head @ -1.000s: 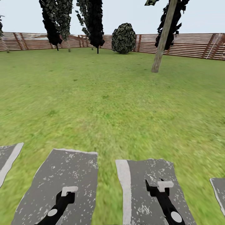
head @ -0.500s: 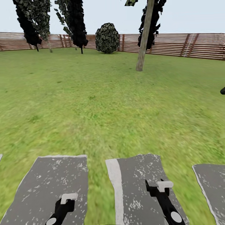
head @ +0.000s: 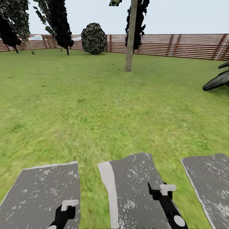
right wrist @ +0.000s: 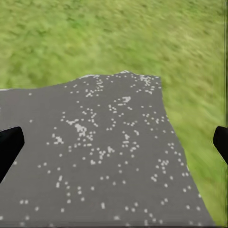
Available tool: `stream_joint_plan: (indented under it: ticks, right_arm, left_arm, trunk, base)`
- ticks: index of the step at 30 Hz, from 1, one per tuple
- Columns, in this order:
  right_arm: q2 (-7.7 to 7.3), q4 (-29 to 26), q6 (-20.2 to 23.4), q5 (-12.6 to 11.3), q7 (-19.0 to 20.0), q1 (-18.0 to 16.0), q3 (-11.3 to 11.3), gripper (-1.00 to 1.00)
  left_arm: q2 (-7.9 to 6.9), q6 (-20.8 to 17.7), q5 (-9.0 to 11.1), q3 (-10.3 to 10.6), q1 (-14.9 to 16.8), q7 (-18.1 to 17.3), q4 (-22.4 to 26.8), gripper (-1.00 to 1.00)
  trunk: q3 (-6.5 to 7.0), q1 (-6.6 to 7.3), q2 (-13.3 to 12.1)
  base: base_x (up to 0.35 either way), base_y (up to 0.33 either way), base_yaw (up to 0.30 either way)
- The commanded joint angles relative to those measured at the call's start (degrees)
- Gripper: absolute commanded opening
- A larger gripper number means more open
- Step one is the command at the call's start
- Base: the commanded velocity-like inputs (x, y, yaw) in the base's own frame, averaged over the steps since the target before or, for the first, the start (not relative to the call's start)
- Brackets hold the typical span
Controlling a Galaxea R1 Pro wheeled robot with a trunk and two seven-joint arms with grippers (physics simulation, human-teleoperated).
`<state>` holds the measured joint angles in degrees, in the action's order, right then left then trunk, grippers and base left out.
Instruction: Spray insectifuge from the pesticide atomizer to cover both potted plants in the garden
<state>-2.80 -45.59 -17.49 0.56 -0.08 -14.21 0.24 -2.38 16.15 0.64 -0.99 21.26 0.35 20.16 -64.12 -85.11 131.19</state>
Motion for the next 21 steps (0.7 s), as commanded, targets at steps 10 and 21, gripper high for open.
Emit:
stream_joint_plan:
  ticks: [10,21]
  right_arm:
    - [-0.08,0.0,-0.1,0.1,0.1,0.0,0.0,1.00]
    - [-3.36,6.7,-0.3,-0.2,-0.2,1.1,-3.6,1.00]
  left_arm:
    - [0.01,0.1,0.1,0.0,0.0,0.0,0.0,-1.00]
    - [0.88,0.1,0.1,0.0,0.0,0.1,-0.2,-1.00]
  trunk:
    - [-0.04,0.02,0.0]
    - [-0.04,0.02,0.0]
  base:
    - [-0.225,-0.186,-0.010]
    - [-0.179,-0.035,-0.085]
